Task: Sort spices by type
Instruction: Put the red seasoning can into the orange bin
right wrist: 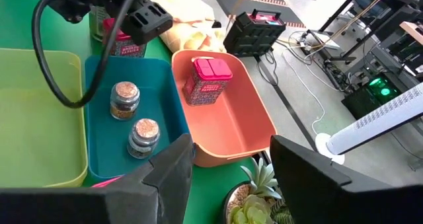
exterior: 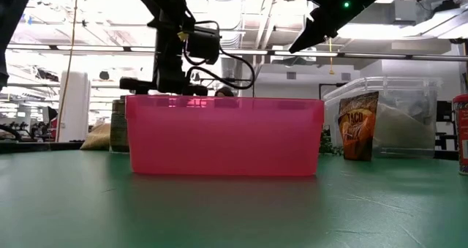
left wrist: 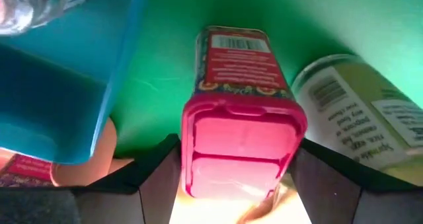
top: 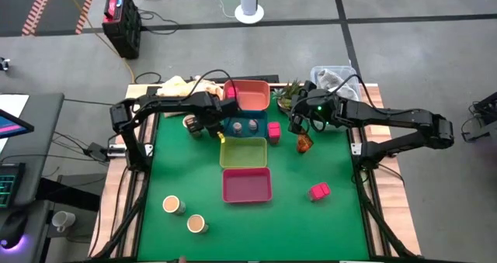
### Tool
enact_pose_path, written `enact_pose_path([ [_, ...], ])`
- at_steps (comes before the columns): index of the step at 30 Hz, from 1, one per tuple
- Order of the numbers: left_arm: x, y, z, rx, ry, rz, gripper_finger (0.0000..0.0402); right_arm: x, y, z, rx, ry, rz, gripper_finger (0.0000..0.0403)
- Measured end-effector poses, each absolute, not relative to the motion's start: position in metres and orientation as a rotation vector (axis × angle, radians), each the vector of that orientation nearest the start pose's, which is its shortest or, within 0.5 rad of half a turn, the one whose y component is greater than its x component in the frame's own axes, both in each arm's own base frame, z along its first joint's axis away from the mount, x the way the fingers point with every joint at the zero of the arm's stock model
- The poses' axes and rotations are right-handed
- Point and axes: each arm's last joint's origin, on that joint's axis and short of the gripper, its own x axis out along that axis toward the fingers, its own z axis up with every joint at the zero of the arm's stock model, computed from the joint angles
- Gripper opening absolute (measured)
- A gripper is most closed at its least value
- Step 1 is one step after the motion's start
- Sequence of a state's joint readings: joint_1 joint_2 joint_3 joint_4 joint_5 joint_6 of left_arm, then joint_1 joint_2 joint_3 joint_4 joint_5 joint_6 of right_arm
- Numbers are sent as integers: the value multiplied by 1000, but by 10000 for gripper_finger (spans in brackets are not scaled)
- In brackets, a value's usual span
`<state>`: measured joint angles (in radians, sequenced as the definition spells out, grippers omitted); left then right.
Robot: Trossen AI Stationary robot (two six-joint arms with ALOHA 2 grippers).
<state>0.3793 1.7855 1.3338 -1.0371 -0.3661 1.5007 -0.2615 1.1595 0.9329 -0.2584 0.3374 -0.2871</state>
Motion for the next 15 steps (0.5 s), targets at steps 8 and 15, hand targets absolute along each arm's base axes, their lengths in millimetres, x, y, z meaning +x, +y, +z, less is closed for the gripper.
enact_pose_path([
  [8, 304, 135, 214, 1109, 1611, -640, 222, 240, -74, 304, -294, 575, -511, 235],
  [15, 304, 135, 214, 1061, 1611, -594, 214, 240, -74, 304, -294, 575, -511, 235],
])
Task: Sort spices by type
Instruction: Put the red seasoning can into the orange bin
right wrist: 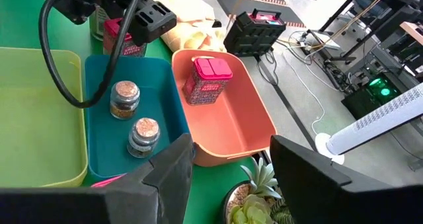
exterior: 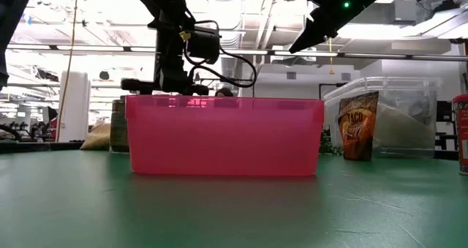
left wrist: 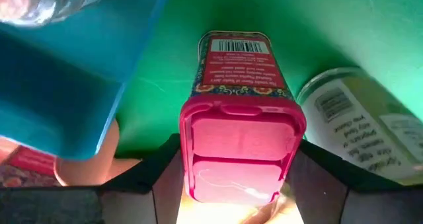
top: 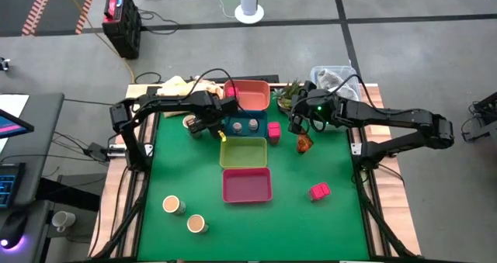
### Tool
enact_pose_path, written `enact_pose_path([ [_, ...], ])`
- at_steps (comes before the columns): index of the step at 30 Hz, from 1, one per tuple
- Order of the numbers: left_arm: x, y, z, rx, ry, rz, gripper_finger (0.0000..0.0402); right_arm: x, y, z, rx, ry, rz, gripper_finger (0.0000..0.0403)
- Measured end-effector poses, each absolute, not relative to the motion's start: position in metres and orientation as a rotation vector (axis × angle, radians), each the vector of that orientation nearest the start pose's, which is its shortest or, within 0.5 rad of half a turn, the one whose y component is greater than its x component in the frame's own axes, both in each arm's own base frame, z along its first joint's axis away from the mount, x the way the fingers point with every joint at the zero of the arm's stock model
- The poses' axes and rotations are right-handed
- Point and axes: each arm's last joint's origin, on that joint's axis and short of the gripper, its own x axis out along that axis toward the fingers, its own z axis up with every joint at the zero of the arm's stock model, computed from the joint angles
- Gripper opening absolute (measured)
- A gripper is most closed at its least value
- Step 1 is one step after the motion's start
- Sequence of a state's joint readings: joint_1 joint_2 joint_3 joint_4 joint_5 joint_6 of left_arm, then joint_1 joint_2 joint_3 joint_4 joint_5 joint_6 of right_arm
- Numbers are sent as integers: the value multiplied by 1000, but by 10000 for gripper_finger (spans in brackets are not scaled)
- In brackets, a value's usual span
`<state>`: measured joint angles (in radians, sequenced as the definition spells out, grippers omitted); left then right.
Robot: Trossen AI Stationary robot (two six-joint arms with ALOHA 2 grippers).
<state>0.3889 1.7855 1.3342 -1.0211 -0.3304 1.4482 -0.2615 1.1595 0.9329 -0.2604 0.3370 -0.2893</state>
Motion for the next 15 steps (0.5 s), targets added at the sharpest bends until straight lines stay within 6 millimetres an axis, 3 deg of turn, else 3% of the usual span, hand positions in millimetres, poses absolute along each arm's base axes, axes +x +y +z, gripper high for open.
enact_pose_path([
  [5, 305, 135, 219, 1000, 1623, -514, 214, 240, -74, 304, -293, 575, -511, 235],
  [15, 306, 139, 260, 1089, 1738, -471, 214, 240, -74, 304, -290, 574, -512, 235],
])
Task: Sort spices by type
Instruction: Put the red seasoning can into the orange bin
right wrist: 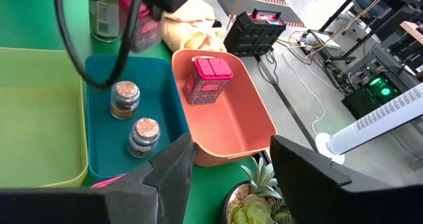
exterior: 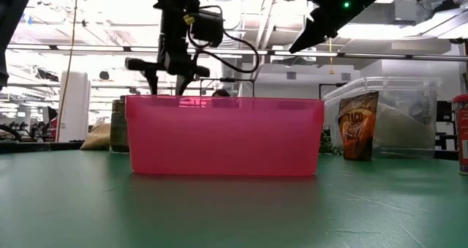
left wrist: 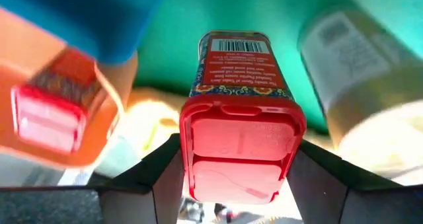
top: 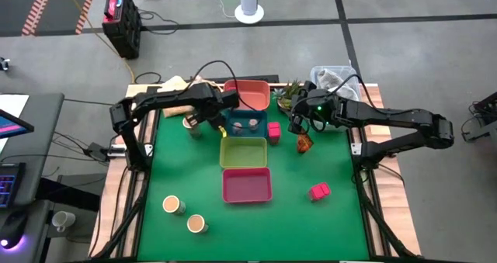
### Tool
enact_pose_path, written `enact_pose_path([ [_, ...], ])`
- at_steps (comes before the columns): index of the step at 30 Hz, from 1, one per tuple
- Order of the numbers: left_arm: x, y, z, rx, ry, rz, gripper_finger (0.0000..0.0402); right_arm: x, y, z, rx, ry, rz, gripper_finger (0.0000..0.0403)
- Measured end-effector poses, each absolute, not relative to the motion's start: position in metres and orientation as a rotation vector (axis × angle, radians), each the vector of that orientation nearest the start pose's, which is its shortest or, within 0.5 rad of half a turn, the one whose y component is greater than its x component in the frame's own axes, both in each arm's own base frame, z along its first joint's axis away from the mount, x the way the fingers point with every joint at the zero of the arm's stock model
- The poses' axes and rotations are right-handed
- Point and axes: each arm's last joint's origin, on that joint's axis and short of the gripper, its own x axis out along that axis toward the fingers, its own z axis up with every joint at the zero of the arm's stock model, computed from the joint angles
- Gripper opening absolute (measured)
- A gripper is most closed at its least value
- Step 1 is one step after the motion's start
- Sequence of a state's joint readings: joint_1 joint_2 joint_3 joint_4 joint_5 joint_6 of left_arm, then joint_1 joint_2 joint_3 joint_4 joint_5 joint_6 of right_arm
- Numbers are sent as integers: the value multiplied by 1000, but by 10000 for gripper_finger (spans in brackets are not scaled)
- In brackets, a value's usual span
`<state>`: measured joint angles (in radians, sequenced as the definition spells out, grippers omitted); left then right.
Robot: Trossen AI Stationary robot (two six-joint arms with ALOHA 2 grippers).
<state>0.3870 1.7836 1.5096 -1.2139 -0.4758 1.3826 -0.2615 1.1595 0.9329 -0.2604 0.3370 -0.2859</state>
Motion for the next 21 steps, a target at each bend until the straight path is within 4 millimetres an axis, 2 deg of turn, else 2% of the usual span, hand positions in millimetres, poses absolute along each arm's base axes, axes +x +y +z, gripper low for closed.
enact_pose_path([
  [4, 311, 144, 281, 1069, 1703, -334, 214, 240, -74, 304, -290, 574, -512, 235],
  [11, 319, 159, 316, 820, 1493, -24, 214, 240, -74, 304, -290, 574, -512, 235],
  [16, 329, 162, 327, 635, 1307, 147, 214, 240, -74, 305, -291, 562, -514, 235],
  [21, 344, 169, 328, 458, 1146, 350, 214, 240, -74, 306, -293, 560, -515, 235],
])
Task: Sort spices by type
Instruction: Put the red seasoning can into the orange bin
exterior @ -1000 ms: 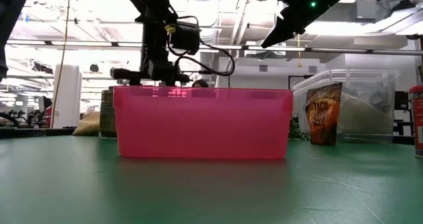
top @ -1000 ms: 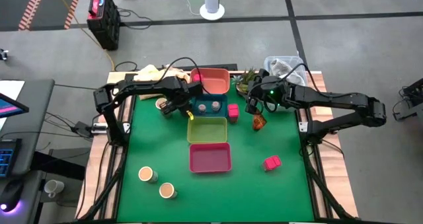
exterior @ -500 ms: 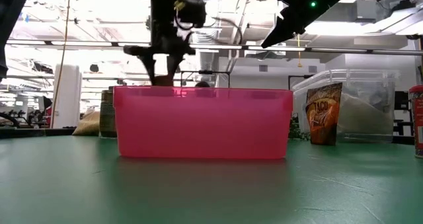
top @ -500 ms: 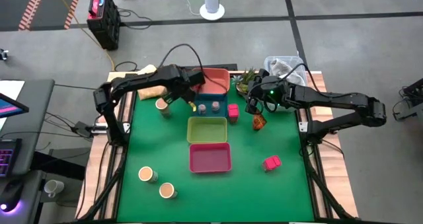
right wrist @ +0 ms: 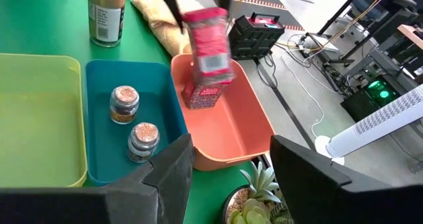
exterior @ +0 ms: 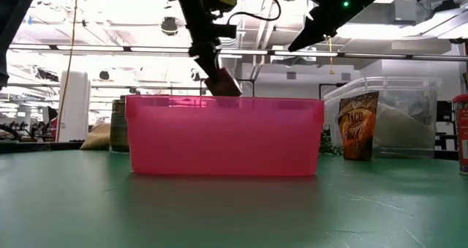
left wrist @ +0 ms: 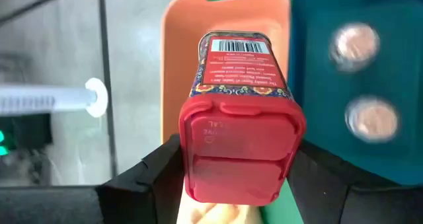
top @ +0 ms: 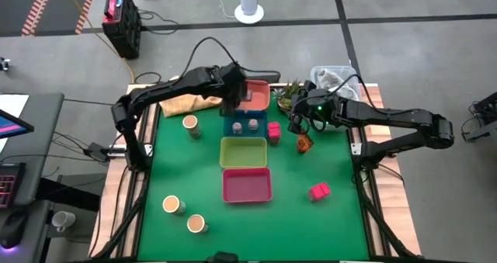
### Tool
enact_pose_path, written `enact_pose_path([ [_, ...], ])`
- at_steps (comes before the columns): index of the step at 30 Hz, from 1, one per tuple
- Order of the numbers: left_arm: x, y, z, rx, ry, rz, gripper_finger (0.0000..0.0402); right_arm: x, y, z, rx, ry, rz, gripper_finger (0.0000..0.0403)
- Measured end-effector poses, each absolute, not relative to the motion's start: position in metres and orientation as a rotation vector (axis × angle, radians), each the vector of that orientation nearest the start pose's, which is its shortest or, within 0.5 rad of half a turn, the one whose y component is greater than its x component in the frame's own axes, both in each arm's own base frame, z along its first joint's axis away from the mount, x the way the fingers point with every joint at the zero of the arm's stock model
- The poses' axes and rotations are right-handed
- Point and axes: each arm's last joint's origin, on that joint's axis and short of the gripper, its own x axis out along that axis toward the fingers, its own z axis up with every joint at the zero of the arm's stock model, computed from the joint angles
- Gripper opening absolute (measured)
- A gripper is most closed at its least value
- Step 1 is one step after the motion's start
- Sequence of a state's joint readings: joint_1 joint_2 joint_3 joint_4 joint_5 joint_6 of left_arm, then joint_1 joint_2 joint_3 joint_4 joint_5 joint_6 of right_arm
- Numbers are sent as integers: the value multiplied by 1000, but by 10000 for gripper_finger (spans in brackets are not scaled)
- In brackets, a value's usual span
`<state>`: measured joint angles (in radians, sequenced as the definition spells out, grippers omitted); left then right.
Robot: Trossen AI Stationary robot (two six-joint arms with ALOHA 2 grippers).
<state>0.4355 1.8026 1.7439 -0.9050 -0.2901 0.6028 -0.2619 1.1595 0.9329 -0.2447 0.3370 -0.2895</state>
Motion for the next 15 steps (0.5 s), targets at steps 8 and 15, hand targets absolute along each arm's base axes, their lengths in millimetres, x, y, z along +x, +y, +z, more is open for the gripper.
enact_pose_path([
  [8, 360, 187, 318, 144, 1059, 528, 214, 240, -74, 306, -293, 557, -516, 235],
  [15, 371, 206, 313, -131, 1003, 582, 214, 241, -74, 306, -292, 552, -516, 235],
])
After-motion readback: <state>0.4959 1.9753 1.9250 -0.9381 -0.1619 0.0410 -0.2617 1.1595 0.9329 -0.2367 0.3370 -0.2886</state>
